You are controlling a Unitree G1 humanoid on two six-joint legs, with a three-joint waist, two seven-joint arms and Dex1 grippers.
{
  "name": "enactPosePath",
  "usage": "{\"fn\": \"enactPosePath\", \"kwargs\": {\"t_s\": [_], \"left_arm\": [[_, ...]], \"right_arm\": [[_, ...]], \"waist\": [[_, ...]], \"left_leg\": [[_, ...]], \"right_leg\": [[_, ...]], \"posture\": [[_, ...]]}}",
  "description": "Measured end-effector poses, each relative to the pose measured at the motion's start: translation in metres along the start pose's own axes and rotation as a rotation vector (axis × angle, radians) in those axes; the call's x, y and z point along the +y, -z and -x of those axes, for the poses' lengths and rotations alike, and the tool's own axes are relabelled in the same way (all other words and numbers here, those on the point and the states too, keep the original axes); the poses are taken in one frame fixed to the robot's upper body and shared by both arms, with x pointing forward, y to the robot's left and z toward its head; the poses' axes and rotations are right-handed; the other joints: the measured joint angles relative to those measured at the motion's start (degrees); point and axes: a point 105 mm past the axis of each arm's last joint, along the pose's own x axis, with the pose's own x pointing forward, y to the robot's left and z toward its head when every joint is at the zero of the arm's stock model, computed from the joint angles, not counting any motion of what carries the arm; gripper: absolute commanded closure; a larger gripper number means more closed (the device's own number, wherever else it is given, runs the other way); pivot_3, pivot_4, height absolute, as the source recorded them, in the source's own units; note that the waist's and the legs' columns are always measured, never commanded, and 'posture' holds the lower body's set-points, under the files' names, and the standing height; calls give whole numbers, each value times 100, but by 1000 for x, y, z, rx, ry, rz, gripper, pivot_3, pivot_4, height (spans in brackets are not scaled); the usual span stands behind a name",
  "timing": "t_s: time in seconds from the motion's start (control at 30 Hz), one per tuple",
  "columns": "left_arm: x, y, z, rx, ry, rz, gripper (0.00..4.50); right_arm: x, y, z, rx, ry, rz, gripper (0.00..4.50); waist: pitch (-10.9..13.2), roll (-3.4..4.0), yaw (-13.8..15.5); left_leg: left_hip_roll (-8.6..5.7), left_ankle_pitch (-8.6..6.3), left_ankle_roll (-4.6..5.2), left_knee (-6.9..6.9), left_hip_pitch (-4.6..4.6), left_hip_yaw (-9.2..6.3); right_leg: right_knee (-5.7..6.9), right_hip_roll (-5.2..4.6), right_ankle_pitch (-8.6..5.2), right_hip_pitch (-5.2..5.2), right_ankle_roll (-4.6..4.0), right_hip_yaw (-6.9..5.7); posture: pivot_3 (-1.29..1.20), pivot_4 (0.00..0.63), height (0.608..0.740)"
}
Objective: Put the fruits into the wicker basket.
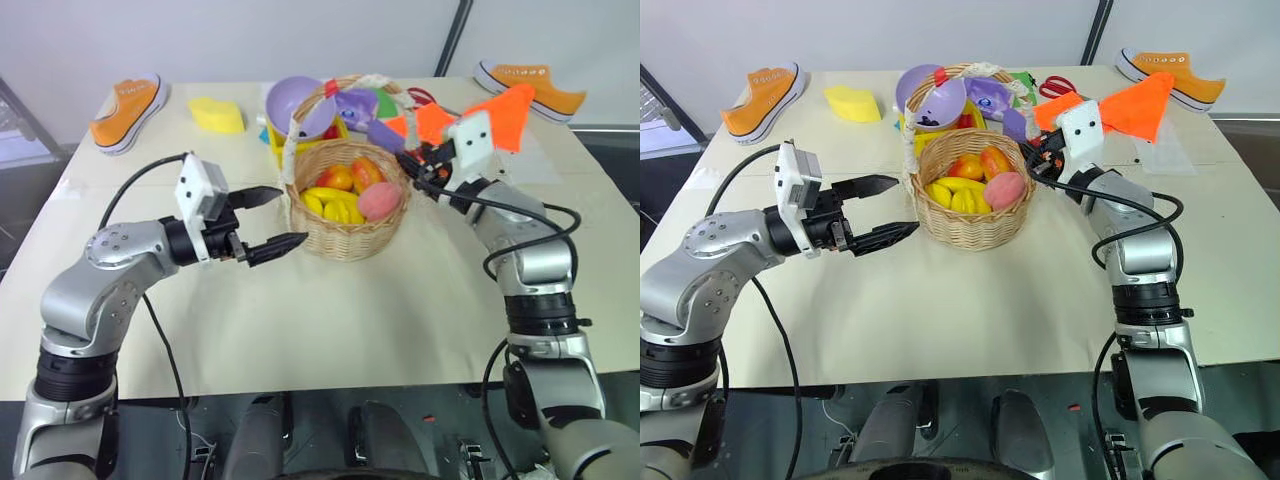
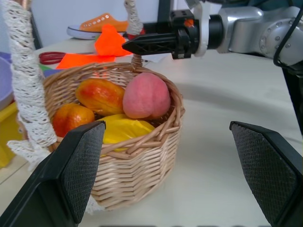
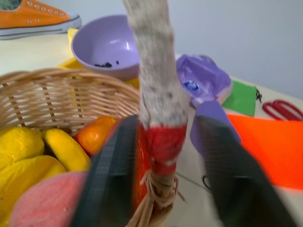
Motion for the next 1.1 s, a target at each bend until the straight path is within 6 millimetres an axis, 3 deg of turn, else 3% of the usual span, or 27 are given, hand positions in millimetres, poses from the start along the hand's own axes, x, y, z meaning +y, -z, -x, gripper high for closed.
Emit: {"fn": "enactPosePath", "kwargs": {"t_s": [0.17, 0.23, 0.4, 0.53, 0.63, 0.73, 0.87, 1.1], "left_arm": [[-3, 2, 1, 2, -8, 0, 0], [-3, 3, 1, 3, -7, 2, 0], [-6, 6, -3, 9, 24, 7, 0], [-7, 5, -13, 0, 65, 1, 0], [-7, 3, -18, -10, 82, -3, 0], [-9, -1, -26, -25, 110, -20, 0], [-11, -3, -28, -32, 119, -26, 0], [-9, 8, -22, -11, 95, 6, 0]], "right_arm": [[-22, -9, 19, -32, 90, -2, 4433], [-40, -15, 39, -43, 157, 14, 4433], [-110, -27, 105, -30, 469, 18, 4433], [-145, -19, 141, 51, 653, 69, 4433], [-157, -3, 149, 96, 717, 39, 4433], [-164, 7, 153, 110, 743, 18, 2964], [-166, 6, 157, 97, 760, 27, 1033], [-142, 16, 182, 132, 672, 95, 1033]], "waist": [[1, 2, 19], [2, 1, 42], [2, 2, 111], [1, 3, 90], [2, 7, 21], [4, 14, -9], [4, 16, -5], [4, 16, 39]], "left_leg": [[0, 0, 0, -1, -2, 1], [-1, 0, 0, -1, -4, 2], [-1, -1, 1, -2, 2, 15], [2, -2, 3, -5, 10, 28], [5, -1, 3, -4, 11, 33], [5, -1, 3, -4, 10, 35], [7, -1, 3, -3, 11, 36], [5, -3, 6, -2, 9, 35]], "right_leg": [[-1, -10, 0, -2, 0, 1], [-3, -12, 0, -2, 0, 1], [-5, -16, 0, -2, 0, 8], [-3, -9, 0, -3, 0, 25], [2, 5, 1, -7, 1, 33], [3, 8, 2, -9, 3, 36], [3, 10, 3, -9, 5, 38], [-4, 8, 4, -4, 9, 39]], "posture": [[0, 150, 738], [0, 150, 738], [0, 150, 738], [0, 150, 738], [0, 150, 738], [0, 150, 738], [0, 150, 738], [0, 150, 738]]}}
